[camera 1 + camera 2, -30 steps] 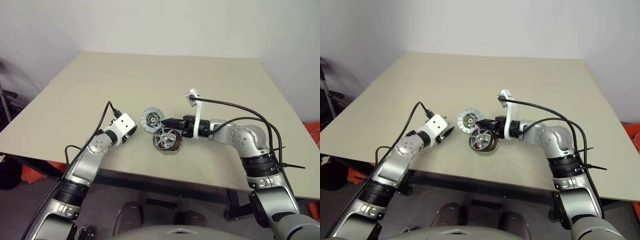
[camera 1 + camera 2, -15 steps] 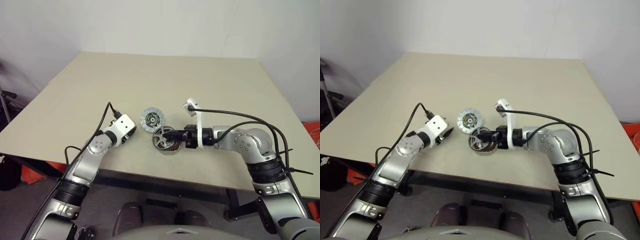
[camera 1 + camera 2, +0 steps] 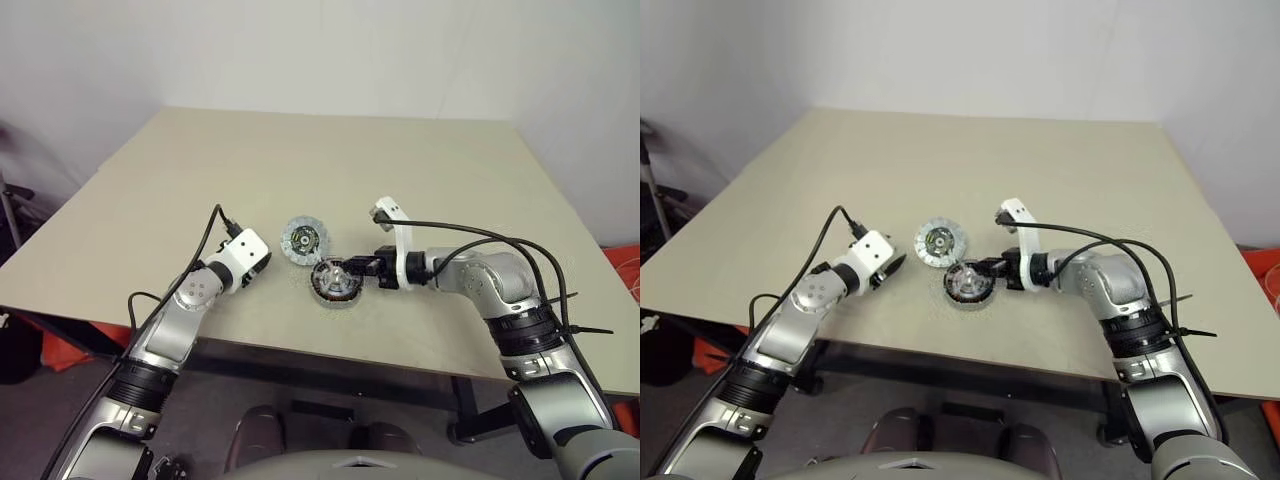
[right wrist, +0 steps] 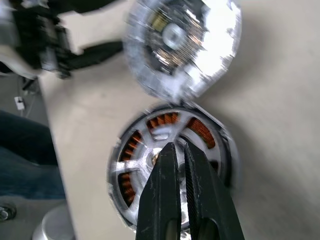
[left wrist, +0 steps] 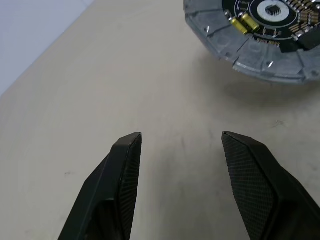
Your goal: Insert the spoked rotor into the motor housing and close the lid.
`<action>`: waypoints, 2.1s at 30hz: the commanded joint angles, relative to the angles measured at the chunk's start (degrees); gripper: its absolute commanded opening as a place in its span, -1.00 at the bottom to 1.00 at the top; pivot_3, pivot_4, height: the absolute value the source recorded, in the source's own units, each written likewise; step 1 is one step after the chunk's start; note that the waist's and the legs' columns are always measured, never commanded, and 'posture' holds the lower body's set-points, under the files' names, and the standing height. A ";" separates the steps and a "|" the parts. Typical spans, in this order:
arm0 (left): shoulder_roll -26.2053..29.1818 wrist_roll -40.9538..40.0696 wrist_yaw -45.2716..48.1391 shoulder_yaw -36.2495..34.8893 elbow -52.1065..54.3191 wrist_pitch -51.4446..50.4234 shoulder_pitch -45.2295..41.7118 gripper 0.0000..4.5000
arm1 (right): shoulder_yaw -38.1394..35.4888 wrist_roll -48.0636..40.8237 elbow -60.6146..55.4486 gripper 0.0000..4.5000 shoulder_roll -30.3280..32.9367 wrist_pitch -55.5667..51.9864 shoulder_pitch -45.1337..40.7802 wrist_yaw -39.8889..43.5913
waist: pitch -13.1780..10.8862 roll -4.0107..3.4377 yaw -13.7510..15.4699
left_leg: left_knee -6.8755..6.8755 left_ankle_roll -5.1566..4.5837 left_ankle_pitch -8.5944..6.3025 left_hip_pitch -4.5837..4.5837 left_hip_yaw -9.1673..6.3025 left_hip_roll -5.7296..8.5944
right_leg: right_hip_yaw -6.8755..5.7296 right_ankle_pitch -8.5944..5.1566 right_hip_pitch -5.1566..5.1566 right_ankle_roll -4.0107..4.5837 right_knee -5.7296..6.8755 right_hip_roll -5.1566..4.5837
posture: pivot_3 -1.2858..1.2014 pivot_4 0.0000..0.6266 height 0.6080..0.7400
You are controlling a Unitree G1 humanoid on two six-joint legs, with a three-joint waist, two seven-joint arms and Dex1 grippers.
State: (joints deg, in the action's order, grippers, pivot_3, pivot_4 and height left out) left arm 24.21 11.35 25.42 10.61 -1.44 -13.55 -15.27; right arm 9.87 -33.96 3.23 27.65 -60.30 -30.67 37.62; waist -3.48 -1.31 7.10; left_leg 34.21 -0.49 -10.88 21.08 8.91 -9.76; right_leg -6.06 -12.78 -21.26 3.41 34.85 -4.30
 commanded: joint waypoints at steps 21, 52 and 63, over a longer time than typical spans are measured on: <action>1.19 -4.38 1.39 -5.16 -0.78 -2.21 -6.96 0.21 | -5.81 -2.30 -5.25 -0.90 -5.24 2.55 2.00 2.17 | 0.00 -0.01 0.00 | -0.02 -0.02 -0.01 0.02 0.00 0.00 | 0.00 0.01 -0.02 0.03 -0.01 0.00 | 0.03 -1.00 1.00; 0.52 -7.30 1.47 -6.70 -1.65 -3.88 -12.66 0.21 | 14.84 28.49 5.86 -0.82 13.78 55.85 -9.23 38.65 | 0.14 0.23 0.03 | 0.05 -0.25 -0.15 0.13 0.03 0.01 | 0.00 -0.03 -0.03 0.01 -0.08 -0.01 | 0.03 -1.00 1.00; 0.59 -15.90 9.95 -6.88 7.57 -16.87 -11.50 0.21 | 16.45 33.19 11.84 0.37 9.93 67.17 -12.58 44.48 | 0.14 0.22 0.02 | 0.10 -0.40 -0.21 0.49 0.04 -0.02 | -0.03 0.16 -0.39 0.46 -0.03 0.00 | 0.03 -1.00 1.00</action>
State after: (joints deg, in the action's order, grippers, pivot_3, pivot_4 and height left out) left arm 24.08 -1.77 33.30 4.81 2.04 -27.52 -26.04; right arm 26.16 -1.13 17.02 37.60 5.78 -43.50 81.19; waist -3.34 -1.09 7.12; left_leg 34.32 -0.89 -11.10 21.61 8.95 -9.78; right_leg -6.09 -12.62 -21.69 3.88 34.85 -4.31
